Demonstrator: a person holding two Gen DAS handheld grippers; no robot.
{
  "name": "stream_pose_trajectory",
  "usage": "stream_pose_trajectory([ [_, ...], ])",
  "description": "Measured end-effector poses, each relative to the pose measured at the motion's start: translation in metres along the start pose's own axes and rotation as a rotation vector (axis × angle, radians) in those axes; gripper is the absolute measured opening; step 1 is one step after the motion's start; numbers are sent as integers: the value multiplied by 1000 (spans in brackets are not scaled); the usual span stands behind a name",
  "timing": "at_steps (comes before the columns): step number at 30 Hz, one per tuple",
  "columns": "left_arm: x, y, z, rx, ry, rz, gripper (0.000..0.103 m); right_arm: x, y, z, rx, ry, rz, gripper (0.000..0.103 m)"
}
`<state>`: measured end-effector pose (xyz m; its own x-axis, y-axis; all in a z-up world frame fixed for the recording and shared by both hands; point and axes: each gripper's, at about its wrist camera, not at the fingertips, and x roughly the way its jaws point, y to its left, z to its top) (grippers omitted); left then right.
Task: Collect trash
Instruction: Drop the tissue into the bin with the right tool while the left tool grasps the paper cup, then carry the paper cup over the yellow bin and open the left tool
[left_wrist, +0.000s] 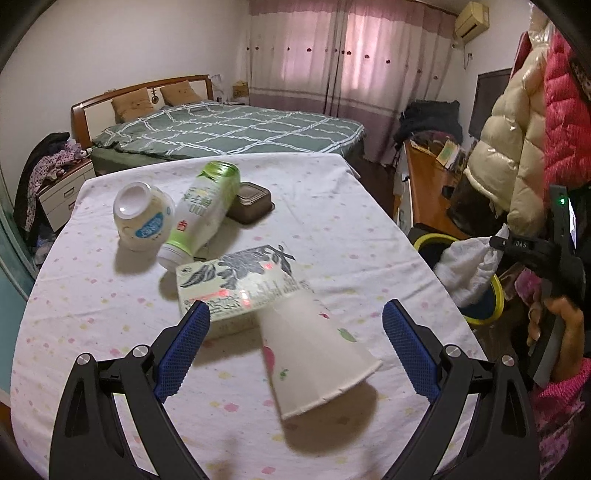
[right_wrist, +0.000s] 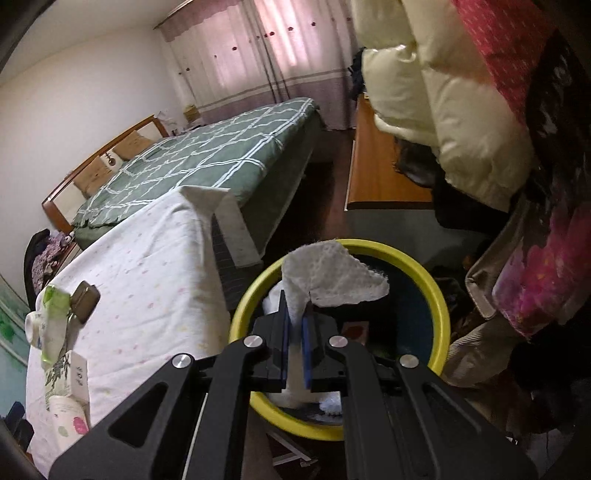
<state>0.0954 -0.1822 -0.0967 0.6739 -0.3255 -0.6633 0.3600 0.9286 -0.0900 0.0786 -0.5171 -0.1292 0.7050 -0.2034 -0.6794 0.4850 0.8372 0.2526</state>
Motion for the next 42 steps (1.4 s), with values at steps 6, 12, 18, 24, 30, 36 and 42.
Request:
stream_pose_trajectory([
  [6, 9, -11, -3, 6, 39, 1, 93, 11, -10, 2, 6, 12, -39, 12],
  [12, 15, -13, -5, -2, 67, 10, 93, 7, -10, 1, 3, -16, -32, 40],
  [18, 25, -11, -8, -18, 97, 18, 93, 6, -10, -1, 8, -14, -19, 44],
  [24, 40, -2, -15, -54, 161, 17, 93, 12, -7, -7, 3, 9, -12, 45],
  [30, 52, 5, -21, -86, 204, -6, 93, 18, 0, -11, -6, 24, 0, 45],
  [36, 57, 7, -24, -99, 219, -40, 75, 20, 4, -14, -13, 37, 4, 45],
  [42, 51, 6, -22, -74, 195, -52, 69, 17, 5, -15, -14, 36, 13, 45],
])
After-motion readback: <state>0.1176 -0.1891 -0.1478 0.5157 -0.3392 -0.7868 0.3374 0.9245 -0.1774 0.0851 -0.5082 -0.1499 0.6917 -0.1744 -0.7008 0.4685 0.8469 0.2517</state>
